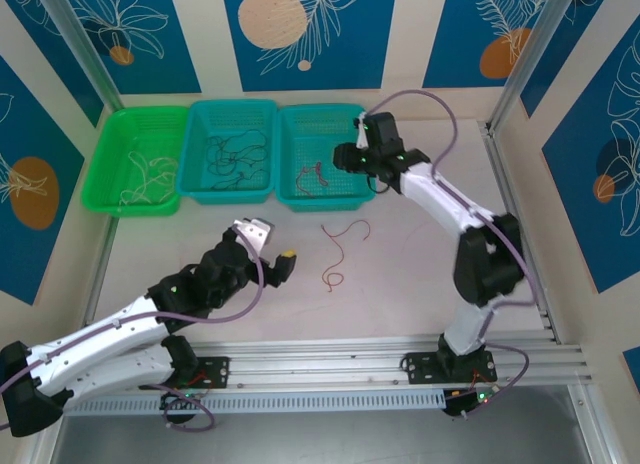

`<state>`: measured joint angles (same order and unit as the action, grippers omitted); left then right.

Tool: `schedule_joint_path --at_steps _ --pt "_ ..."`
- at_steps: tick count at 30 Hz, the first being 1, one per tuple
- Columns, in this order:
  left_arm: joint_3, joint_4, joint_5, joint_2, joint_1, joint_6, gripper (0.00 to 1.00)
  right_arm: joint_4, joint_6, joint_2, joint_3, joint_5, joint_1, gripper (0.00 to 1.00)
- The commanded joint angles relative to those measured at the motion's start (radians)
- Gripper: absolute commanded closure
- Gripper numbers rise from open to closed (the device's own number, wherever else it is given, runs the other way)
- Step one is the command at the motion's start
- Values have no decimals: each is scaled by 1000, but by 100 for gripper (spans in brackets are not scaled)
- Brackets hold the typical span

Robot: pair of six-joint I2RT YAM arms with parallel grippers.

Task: Untangle the cables

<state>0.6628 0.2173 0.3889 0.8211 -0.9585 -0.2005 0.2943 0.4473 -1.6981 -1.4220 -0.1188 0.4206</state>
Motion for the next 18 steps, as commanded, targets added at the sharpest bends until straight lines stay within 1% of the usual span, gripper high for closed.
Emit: schedule_joint_path --at_steps 1,3,7,10,12,14,18 --pt "-17 -48 -194 -20 8 147 0 -63 -4 221 209 27 27 59" --pt "-18 -46 -271 -18 9 200 0 -86 3 338 344 -8 59 59" --pt "-21 -47 -425 -4 7 287 0 -123 -2 532 567 -21 134 59" --pt "-22 -57 -500 17 7 312 0 -142 1 602 675 -15 178 58" --pt "-24 -69 -524 36 7 315 0 -163 1 609 728 -18 197 58" --pt "-28 -87 -539 53 7 316 0 -179 4 583 756 -8 205 57" --pt "-25 -101 -541 85 7 309 0 -224 -8 467 762 -10 219 57"
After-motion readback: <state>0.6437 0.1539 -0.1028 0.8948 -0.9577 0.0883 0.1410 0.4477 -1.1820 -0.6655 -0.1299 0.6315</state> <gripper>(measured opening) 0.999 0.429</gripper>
